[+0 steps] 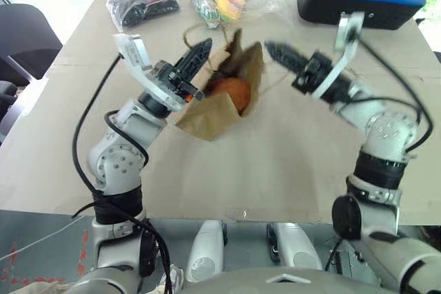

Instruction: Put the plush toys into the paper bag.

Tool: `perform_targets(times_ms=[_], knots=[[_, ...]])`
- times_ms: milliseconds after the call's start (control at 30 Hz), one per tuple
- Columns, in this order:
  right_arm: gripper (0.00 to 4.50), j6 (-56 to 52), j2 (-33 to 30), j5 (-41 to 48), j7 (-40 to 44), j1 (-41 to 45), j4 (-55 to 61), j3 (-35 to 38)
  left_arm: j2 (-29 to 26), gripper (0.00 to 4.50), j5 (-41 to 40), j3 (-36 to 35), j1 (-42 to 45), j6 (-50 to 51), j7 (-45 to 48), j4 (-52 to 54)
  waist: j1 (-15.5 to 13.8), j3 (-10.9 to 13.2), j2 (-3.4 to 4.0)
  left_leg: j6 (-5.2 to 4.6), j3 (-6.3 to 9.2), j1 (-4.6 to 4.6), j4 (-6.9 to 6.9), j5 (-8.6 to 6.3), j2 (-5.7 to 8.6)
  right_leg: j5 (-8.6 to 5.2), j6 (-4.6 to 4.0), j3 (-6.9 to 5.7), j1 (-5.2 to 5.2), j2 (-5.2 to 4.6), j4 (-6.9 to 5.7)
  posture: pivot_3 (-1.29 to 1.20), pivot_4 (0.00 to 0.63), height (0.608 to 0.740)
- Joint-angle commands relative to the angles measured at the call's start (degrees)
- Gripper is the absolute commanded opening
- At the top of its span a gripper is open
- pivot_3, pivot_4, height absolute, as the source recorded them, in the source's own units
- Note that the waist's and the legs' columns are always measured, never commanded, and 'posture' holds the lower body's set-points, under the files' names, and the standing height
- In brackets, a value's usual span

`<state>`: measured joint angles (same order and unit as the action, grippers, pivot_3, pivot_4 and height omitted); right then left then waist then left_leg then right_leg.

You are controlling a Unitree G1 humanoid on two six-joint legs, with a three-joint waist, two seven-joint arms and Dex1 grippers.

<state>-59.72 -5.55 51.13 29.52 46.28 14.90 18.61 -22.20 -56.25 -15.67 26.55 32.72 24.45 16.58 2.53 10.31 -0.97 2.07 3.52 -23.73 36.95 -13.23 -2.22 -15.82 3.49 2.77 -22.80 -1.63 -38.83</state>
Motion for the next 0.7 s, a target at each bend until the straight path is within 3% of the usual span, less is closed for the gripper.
perform_targets(times_ms=[33,200,233,300,433,567,600,700], knots=[[0.06,-2.06,-3.42,4.13,-1.76,1.22,5.53,-1.92,-3.58,0.0,1.84,-1.72,0.62,-1.39,4.41,-2.37,-0.15,-0.01,-0.01,0.0,0.03,-0.01,-0.01,0.0,0.0,-0.01,-0.01,-0.05,0.01,-0.01,0.01,0.0,0.15,0.74],[0.06,-2.98,-10.41,2.71,-3.71,-3.37,8.11,-5.1,-4.32,0.0,7.77,1.93,-1.7,-3.51,8.15,-5.42,-0.66,-0.02,-0.02,0.0,-0.05,-0.11,0.01,0.0,0.1,0.0,0.0,-0.05,0.03,-0.18,0.16,0.0,0.15,0.74],[0.29,-2.63,-12.09,1.79,-3.43,-4.94,8.61,-5.93,-3.96,0.0,8.73,2.77,-2.18,-3.68,8.47,-5.69,-0.65,-0.02,-0.03,0.0,-0.05,-0.11,0.01,0.0,0.11,0.0,0.0,-0.05,0.03,-0.18,0.16,0.0,0.15,0.74],[0.85,-3.84,-15.78,4.05,-2.49,-8.45,12.09,-5.66,-3.57,0.72,8.32,4.15,-3.49,-3.07,11.26,-5.26,-0.73,-0.02,-0.03,0.0,-0.03,-0.12,0.0,0.0,0.11,0.0,0.0,-0.06,0.03,-0.17,0.17,0.0,0.15,0.74],[2.78,-6.95,-22.45,11.34,-3.55,-10.65,16.42,-1.54,-4.99,2.43,8.55,3.78,-3.95,-2.47,13.24,-4.3,-0.08,0.0,-0.02,0.0,-0.04,-0.1,-0.03,0.0,0.07,0.0,0.0,-0.02,0.0,-0.13,0.12,0.0,0.15,0.74],[2.83,-9.56,-32.76,20.58,-2.87,-12.7,18.32,3.82,-9.53,4.22,7.81,2.2,-5.0,-0.65,16.99,-3.84,-0.22,0.0,-0.01,-0.01,-0.03,-0.07,-0.04,-0.01,0.05,-0.01,0.0,-0.02,0.01,-0.1,0.11,0.0,0.15,0.74],[2.83,-9.65,-35.02,21.9,-2.54,-13.61,18.76,4.33,-10.61,4.45,7.0,1.58,-5.42,-0.01,18.11,-3.93,-0.19,0.0,-0.02,-0.02,-0.05,-0.06,-0.05,-0.01,0.06,-0.02,0.0,-0.01,0.02,-0.1,0.14,0.0,0.15,0.74],[2.83,-7.95,-38.28,20.83,-1.32,-18.46,21.62,2.86,-15.24,4.45,3.07,-2.03,-8.53,3.41,22.74,-3.5,-0.08,-0.02,-0.05,-0.02,-0.11,-0.02,-0.1,-0.01,0.03,-0.02,0.0,0.05,0.03,-0.09,0.2,0.0,0.15,0.74]])
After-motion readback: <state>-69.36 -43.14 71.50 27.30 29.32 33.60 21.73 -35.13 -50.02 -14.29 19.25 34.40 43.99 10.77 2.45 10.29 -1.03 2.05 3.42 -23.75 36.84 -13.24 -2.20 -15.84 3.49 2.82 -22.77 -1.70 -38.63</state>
